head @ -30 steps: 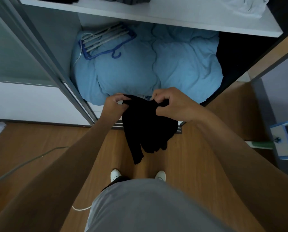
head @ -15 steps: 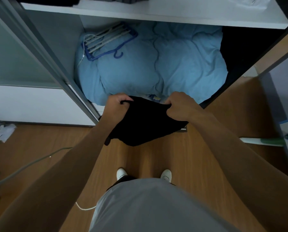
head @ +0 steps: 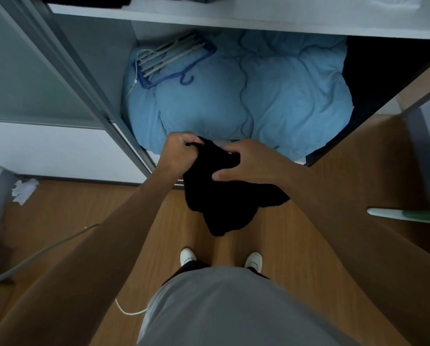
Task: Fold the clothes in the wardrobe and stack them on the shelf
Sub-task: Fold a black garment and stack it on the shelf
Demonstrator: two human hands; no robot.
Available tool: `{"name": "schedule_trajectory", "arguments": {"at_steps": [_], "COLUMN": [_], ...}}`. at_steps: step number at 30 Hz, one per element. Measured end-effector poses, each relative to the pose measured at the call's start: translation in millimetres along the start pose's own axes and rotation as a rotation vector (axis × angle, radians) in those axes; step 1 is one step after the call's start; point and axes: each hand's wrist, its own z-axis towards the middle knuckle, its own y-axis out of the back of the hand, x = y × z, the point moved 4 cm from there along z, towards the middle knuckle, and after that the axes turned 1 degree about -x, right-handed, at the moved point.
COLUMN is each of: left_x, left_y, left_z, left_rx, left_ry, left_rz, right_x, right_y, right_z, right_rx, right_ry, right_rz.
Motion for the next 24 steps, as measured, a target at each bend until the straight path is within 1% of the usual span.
{"name": "schedule_trajectory", "arguments": {"at_steps": [2,4,7,10,12,13,17,18,19,21,24], "left_x": [1,2,6,6,11,18,59,64,67,60,61], "left_y": [-4,-8,-16,-24,-29,-32,-45,-47,-47,-42,-24], "left_z": [-3,-9,-15,-25,-27,-26,-26,-28,-29,-31,-31], "left_rx": [0.068,0.155,0.270,0.360,0.405,0.434,0.622,0.630,0.598,0.451,0.223], "left_ry": [-0.037,-0.111,-0.174,-0.237,-0.196,-0.145,0.169,0.229,0.249,0.148,-0.039], "left_rz": [-0.017,-0.032,-0.023,0.012,0.031,0.062,0.310,0.341,0.376,0.394,0.302], "right_x": [0,-2,0,7,10,10,12,13,13,11,5], "right_y": [10,20,25,27,30,31,29,28,26,25,29], "right_z": [0,1,-1,-6,-10,-11,-16,-17,-18,-19,-21], "right_rx": [-0.112,-0.212,-0.205,-0.140,-0.108,-0.102,-0.084,-0.077,-0.070,-0.063,-0.052], "right_ry": [-0.017,-0.068,-0.069,0.009,0.058,0.076,0.102,0.108,0.110,0.106,0.054], "right_rz": [-0.062,-0.034,0.118,0.182,0.222,0.237,0.287,0.289,0.286,0.286,0.297]}}
